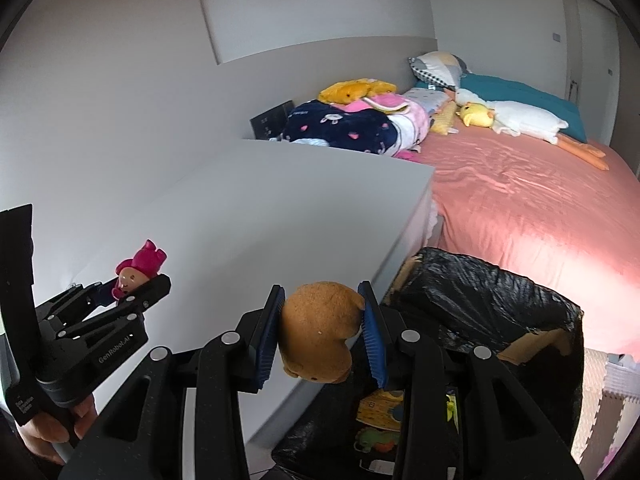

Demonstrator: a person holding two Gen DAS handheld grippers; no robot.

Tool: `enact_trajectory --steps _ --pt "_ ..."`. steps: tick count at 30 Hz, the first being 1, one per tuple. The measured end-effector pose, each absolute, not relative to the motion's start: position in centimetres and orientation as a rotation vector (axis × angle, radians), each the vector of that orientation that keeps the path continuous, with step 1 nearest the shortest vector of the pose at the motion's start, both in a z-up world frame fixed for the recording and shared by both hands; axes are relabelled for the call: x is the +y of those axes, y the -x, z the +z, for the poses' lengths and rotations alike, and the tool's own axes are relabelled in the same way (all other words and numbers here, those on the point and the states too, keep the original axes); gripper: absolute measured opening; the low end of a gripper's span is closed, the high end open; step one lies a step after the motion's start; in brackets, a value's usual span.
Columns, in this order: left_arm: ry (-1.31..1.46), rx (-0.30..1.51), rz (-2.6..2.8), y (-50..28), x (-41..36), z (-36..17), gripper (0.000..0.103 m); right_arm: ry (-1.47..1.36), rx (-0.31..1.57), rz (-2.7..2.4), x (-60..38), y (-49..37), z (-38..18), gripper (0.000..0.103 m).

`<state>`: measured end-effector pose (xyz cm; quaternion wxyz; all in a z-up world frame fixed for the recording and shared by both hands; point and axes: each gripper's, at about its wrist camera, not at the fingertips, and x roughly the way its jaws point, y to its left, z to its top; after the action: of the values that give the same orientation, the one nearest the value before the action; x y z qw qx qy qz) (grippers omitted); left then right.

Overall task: Collect trash
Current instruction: 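Carry the pink doll and brown bear over the black trash bin, then open both tools over the black bin to drop the doll and bear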

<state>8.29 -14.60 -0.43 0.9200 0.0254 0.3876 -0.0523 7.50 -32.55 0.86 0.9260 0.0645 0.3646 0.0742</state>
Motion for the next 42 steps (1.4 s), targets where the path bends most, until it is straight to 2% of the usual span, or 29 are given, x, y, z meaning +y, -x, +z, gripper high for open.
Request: enact_trajectory --steps 24,42 --pt "-0.164 0.799 -0.283 -8.1 -24.8 -0.4 0.040 -0.228 0.713 0.029 -41.4 -4.5 1.0 0.039" --pt "-0.213 0.805 -0.394 -7.4 -29.2 -0.6 0.040 -0.269 0.696 -0.093 -46.6 -2.7 0.8 0.039"
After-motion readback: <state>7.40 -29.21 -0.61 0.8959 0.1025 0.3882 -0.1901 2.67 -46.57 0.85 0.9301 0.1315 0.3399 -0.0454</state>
